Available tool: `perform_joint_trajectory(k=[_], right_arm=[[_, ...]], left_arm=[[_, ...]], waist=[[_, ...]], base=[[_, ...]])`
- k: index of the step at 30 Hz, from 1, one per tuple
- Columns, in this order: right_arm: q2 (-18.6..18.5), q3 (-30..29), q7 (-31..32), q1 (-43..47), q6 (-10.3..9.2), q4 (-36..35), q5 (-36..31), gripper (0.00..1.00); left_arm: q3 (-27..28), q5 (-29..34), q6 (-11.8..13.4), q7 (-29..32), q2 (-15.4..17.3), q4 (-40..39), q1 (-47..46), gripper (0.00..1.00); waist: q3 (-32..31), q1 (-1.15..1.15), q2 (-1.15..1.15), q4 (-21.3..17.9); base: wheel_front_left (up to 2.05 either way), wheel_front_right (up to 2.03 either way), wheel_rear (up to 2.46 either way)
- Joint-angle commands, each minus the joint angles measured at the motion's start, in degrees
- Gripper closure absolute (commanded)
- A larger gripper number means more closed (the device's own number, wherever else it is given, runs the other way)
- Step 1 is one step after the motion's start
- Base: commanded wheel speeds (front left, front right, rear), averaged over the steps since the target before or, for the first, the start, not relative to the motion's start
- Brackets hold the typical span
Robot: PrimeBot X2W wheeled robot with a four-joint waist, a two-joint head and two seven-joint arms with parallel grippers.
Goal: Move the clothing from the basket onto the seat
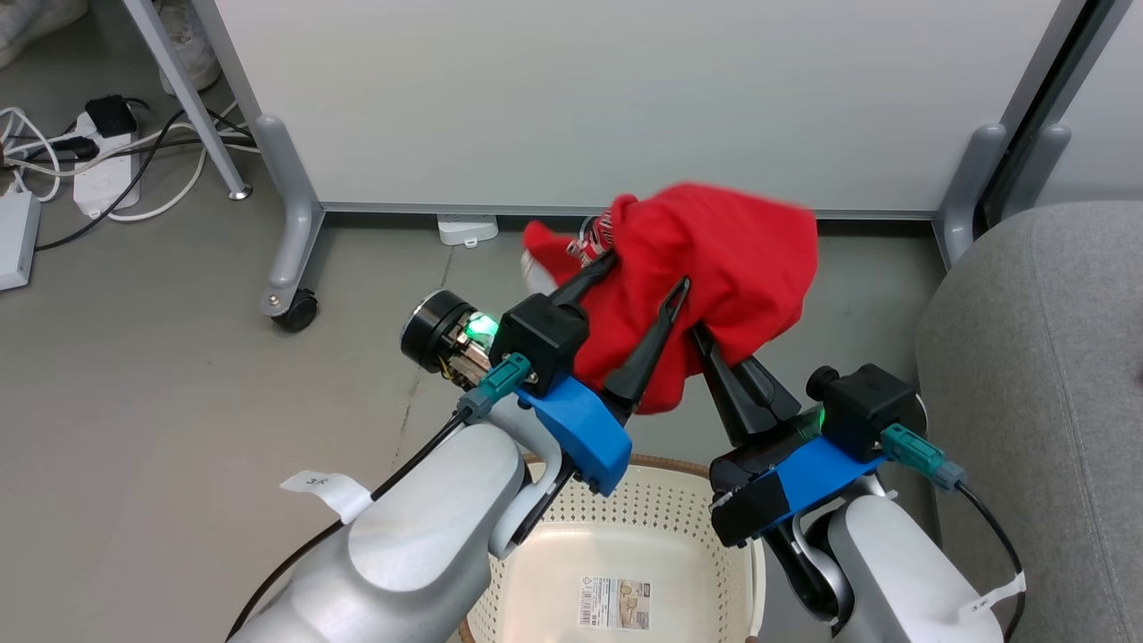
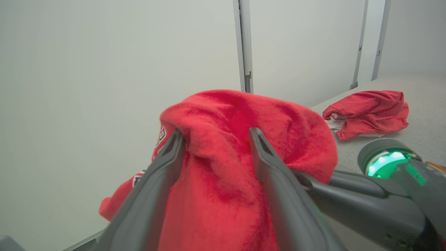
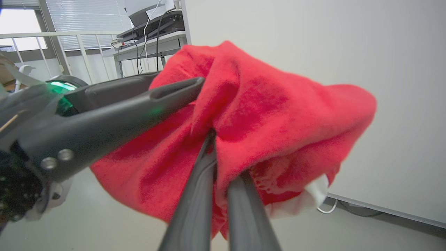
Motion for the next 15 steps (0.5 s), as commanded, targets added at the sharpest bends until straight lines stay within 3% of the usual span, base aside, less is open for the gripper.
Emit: perform_joint_trajectory(k=[1, 15], right_arm=[[-0.22, 0.1, -0.05, 0.45, 0.03, 0.08, 0.09, 1.0], [-0.49, -0.57, -0.04, 1.53, 0.03, -0.63, -0.62, 1.0]], left_arm=[[-0.17, 0.35, 0.31, -0.32, 0.23, 0.2, -0.44, 0.0], [-0.82, 0.22, 1.19, -0.44, 0.7, -0.37, 0.02, 0.0]], waist=[[-0.17, 0.0, 0.0, -0.08], [-0.23, 0.0, 0.0, -0.84]], base=[[0.0, 0.0, 0.0], [0.0, 0.0, 0.0]])
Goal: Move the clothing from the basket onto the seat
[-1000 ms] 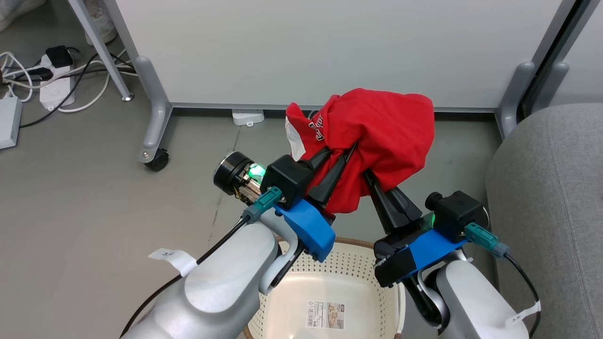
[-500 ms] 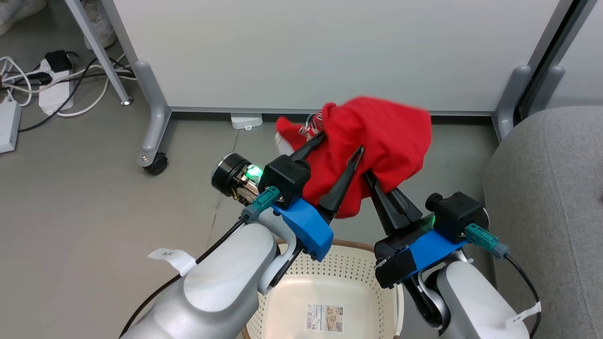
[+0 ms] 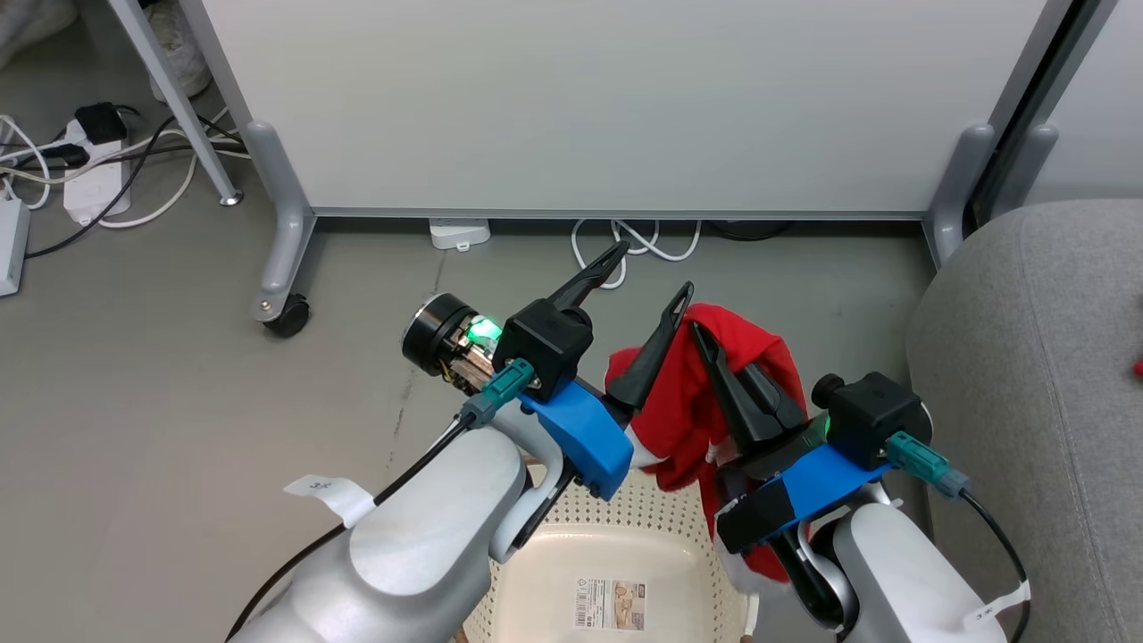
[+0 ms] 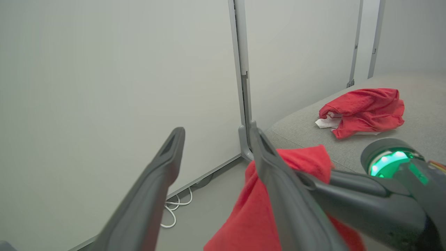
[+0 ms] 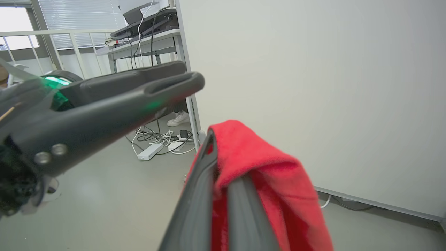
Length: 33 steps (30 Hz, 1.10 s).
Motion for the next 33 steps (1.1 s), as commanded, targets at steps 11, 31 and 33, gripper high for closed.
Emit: perform_joint_trajectory(k=[11, 31, 33], right_arm=[[-1.69, -2.69, -0.04, -0.49, 0.03, -2.15, -1.17, 1.0], [-5.88, -10.13, -0.04, -0.63, 0.03, -9.35, -2.64, 1.0], [-6.13, -10.87, -0.04, -0.28, 0.03, -10.04, -2.77, 1.0]], left_arm=[[-0.12, 0.48, 1.21, -0.64, 0.86, -1.09, -0.76, 0.0], [-1.33, 2.0, 1.27, -1.7, 0.82, -0.67, -3.92, 0.0], [-1.61, 2.22, 1.19, -1.68, 0.76, -0.45, -4.01, 0.0]], waist=[[3.36, 0.0, 0.0, -3.3], [10.66, 0.0, 0.0, -15.79], [11.09, 0.0, 0.0, -17.21]], base=[[0.0, 0.0, 0.0], [0.0, 0.0, 0.0], [0.0, 0.0, 0.0]])
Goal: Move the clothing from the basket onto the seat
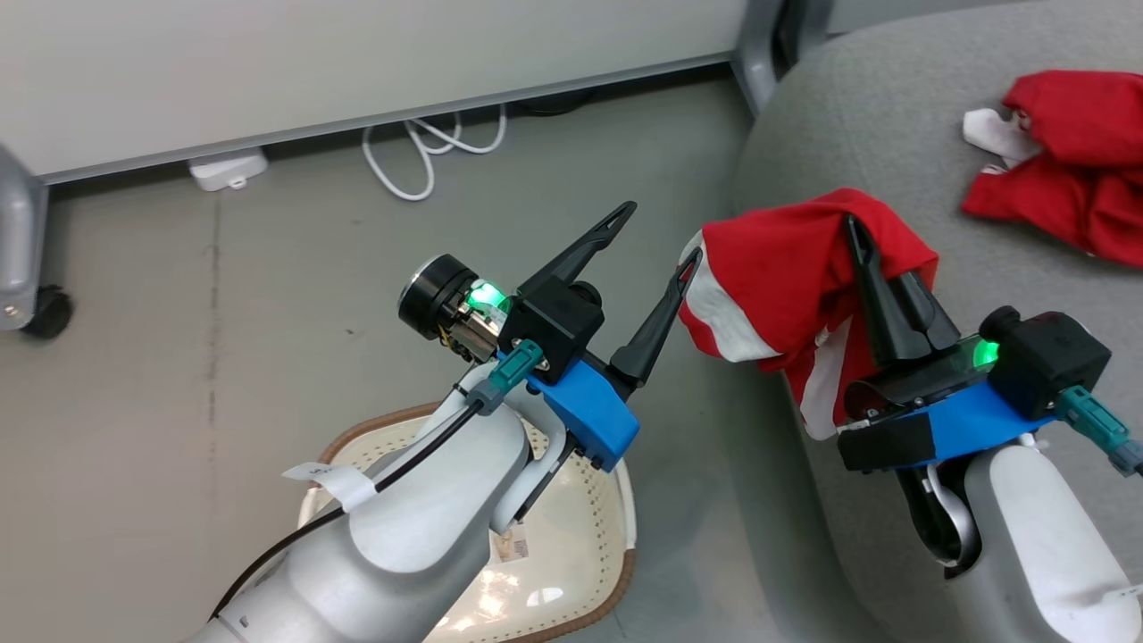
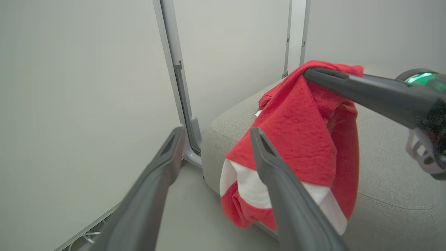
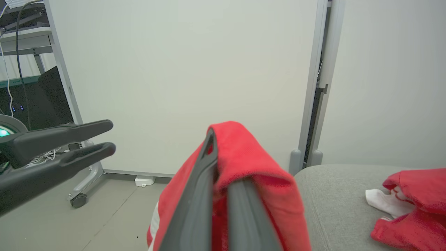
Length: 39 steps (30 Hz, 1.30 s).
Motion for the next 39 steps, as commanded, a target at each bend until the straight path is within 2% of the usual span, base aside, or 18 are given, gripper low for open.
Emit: perform_joint_trajectory(k=[1, 12, 26, 33, 39], right_arm=[[-0.39, -0.59, -0.05, 0.78, 0.03, -0.73, -0.38, 1.0], [-0.23, -4.4, -0.04, 3.35, 0.03, -3.01, -0.69, 1.0], [0.52, -6.0, -0.04, 4.51, 0.03, -4.12, -1.39, 1.0], [-0.34, -6.85, -0.05, 1.12, 0.03, -4.95, -1.23, 1.0], [-1.13, -10.83, -0.04, -6.83, 0.03, -7.19, -0.44, 1.0]], left_arm=[[-0.26, 0.35, -0.19, -0.27, 0.01, 0.28, -0.72, 0.0], [-1.7, 0.73, -0.6, -0.32, -0.52, 1.51, -1.68, 0.0], [-2.29, 0.46, -0.87, -0.87, -0.93, 2.45, -2.45, 0.0], [-2.08, 0.68, -0.26, -1.1, -0.81, 2.03, -2.82, 0.0], [-1.71, 1.49, 0.2, -1.27, -0.47, 0.81, -4.49, 0.0]], waist=[[1.17, 0.0, 0.0, -2.39], [2.76, 0.0, 0.0, -6.95], [2.98, 0.0, 0.0, -7.02], [3.99, 0.0, 0.0, -6.47], [8.12, 0.0, 0.0, -6.09]], base=[[0.0, 0.0, 0.0], [0.0, 0.0, 0.0], [0.0, 0.0, 0.0], [0.0, 0.0, 0.0], [0.0, 0.0, 0.0]])
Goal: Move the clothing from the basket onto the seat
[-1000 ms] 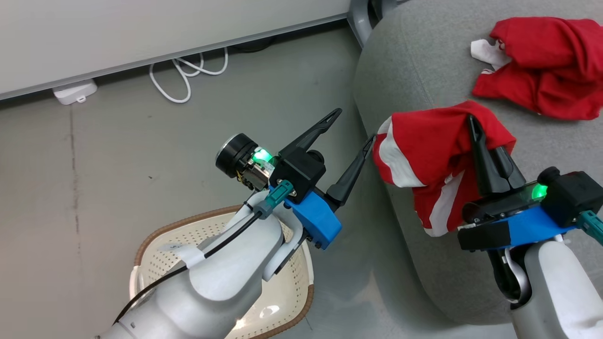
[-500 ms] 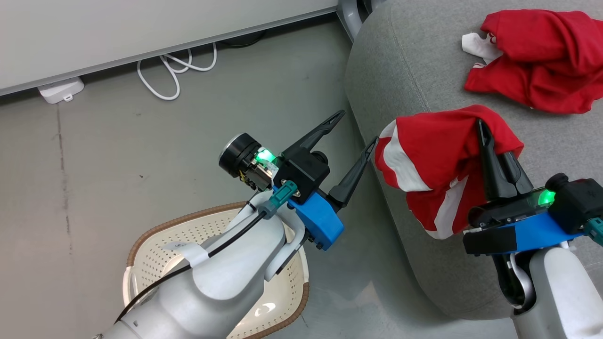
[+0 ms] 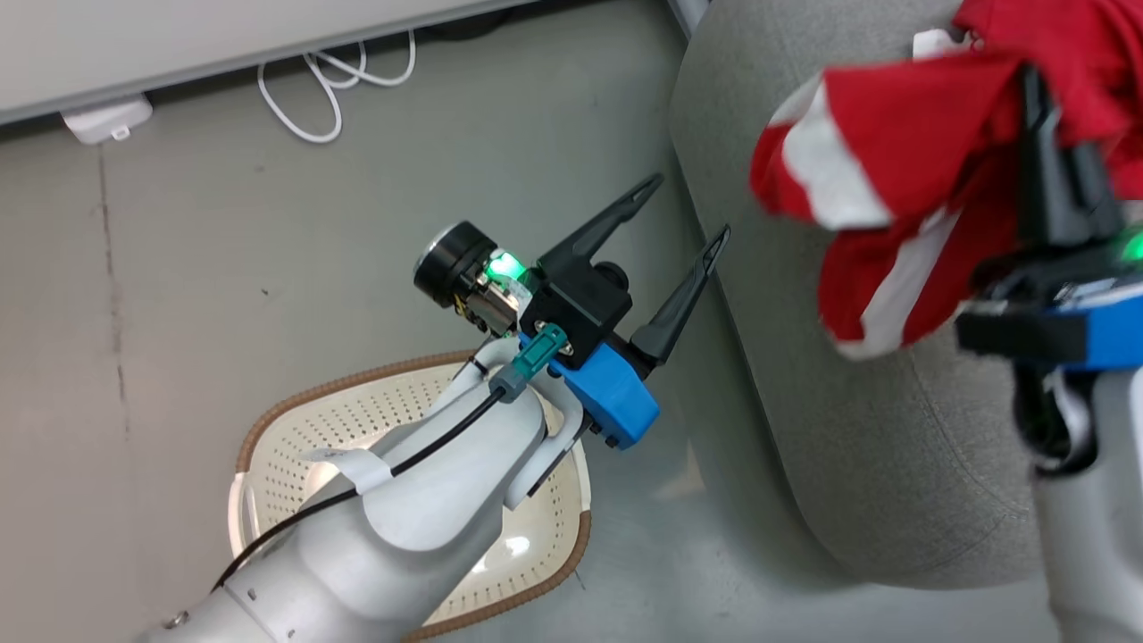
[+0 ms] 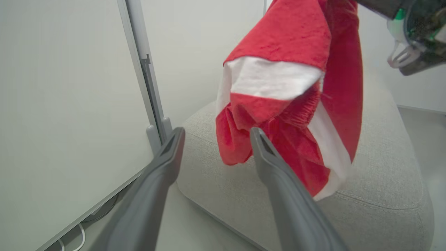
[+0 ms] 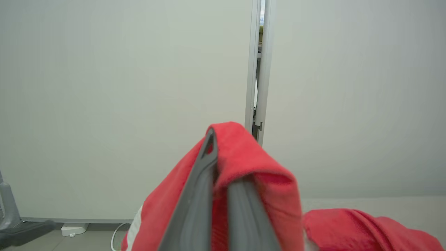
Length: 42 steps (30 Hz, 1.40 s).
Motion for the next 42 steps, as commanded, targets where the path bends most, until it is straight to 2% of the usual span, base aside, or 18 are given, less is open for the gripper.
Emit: perform_joint_trajectory(k=[1, 8, 13, 20, 24, 35, 42], right_arm=[[-0.74, -0.74, -0.04, -2.6, 0.03, -0.69, 0.05, 1.0], [-4.26, -7.85, -0.03, -17.46, 0.03, -4.26, -0.52, 1.0], [-9.6, -14.49, -0.04, -27.31, 0.03, -4.72, -0.76, 1.0], [-18.62, -21.58, -0.03, -35.06, 0.03, -0.05, -0.96, 1.0], [-20.66, -24.87, -0.04, -34.2, 0.03, 5.75, -0.07, 1.0], [-16.88, -27.18, -0.04, -25.37, 0.03, 18.07, -1.46, 1.0], [-14.75, -25.66, -0.04, -22.88, 0.03, 24.48, -1.13, 1.0]], left_arm=[[0.21, 0.57, 0.18, -0.11, 0.57, -0.21, -1.26, 0.0], [0.12, 2.54, 0.53, 0.91, 1.68, -1.64, -5.68, 0.0], [-0.18, 3.95, 0.69, 1.6, 2.29, -2.45, -8.65, 0.0], [-0.73, 4.98, 1.02, 2.3, 3.23, -3.34, -10.24, 0.0], [-1.04, 5.35, 1.24, 2.65, 4.12, -3.71, -10.74, 0.0], [-1.74, 5.61, 1.19, 3.19, 3.81, -4.56, -12.33, 0.0], [-2.0, 5.34, 1.49, 3.04, 4.33, -4.47, -12.11, 0.0]], waist=[[2.44, 0.0, 0.0, 0.2], [11.08, 0.0, 0.0, 0.21], [16.68, 0.0, 0.0, 0.33], [21.58, 0.0, 0.0, -1.49], [23.18, 0.0, 0.0, -2.49], [25.29, 0.0, 0.0, -2.04], [25.7, 0.0, 0.0, -1.49]], base=[[0.0, 0.0, 0.0], [0.0, 0.0, 0.0], [0.0, 0.0, 0.0], [0.0, 0.0, 0.0], [0.0, 0.0, 0.0], [0.0, 0.0, 0.0], [0.0, 0.0, 0.0]])
